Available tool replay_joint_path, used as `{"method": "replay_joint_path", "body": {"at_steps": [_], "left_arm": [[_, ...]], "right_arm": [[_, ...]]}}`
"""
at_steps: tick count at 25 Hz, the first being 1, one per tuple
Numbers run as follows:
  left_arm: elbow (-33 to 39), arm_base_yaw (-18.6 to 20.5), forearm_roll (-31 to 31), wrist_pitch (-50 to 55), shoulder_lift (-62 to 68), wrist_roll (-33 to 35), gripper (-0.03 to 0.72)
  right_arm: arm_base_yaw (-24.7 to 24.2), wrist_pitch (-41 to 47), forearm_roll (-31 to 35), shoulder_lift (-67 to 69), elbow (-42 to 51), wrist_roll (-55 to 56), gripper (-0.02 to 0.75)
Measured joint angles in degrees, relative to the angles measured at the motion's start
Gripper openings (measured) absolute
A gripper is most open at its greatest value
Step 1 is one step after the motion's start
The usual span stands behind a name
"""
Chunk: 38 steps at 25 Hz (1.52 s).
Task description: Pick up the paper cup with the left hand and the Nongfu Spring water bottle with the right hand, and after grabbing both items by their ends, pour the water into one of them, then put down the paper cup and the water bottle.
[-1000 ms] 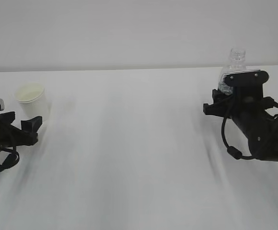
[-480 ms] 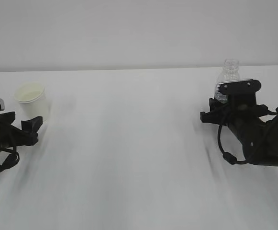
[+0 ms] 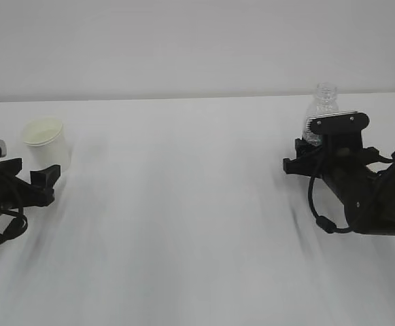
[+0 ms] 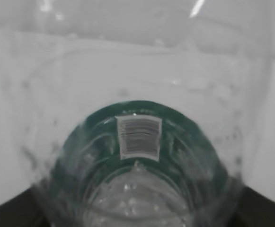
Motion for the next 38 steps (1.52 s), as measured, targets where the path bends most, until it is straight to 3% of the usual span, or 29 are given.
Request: {"method": "replay_joint_path", "body": {"at_steps": [10, 38], "left_arm": [[0.00, 0.00, 0.03, 0.00, 0.00, 0.00, 0.575], [0.00, 0.00, 0.13, 0.00, -0.10, 0.00, 0.569]], "right_arm": [[0.00, -1.55, -1.94, 0.00, 0.00, 0.18, 0.589], [0.00, -4.40, -1.38, -2.41, 6.86, 4.37, 0.593]]}}
